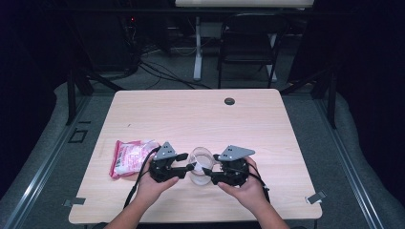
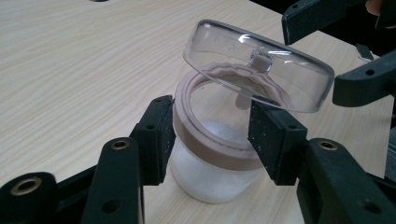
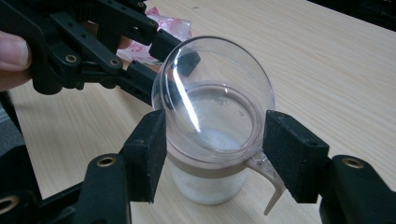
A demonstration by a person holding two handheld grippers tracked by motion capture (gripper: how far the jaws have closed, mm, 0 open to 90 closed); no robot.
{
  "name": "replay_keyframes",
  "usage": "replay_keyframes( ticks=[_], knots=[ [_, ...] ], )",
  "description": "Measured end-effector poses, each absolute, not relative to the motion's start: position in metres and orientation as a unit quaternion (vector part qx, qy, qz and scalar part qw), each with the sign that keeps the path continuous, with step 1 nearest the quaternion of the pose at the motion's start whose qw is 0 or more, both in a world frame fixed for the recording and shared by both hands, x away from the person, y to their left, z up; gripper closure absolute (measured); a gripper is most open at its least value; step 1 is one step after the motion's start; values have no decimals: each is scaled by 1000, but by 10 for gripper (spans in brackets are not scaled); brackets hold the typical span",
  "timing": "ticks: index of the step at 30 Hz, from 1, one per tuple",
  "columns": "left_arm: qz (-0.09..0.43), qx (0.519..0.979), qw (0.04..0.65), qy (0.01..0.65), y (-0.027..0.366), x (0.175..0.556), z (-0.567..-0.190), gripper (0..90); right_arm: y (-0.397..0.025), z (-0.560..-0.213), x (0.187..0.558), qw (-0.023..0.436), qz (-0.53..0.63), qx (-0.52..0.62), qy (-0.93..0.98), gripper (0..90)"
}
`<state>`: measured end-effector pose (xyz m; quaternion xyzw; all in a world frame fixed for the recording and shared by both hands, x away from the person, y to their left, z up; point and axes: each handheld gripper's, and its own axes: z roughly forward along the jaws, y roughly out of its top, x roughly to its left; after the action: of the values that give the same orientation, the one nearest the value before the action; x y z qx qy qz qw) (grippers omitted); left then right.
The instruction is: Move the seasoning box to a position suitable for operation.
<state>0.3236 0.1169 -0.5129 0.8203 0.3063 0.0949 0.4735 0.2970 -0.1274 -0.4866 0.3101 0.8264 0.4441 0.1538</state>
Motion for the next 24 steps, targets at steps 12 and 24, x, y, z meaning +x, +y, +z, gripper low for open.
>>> replay_keyframes(
  ticks=[12,24],
  knots=[
    [90,809,488,314,118,322,-509,490,-119,-490,294,172,419,303,838,354],
    [89,810,484,319,117,324,-514,477,-118,-492,294,184,412,302,839,376]
  ],
)
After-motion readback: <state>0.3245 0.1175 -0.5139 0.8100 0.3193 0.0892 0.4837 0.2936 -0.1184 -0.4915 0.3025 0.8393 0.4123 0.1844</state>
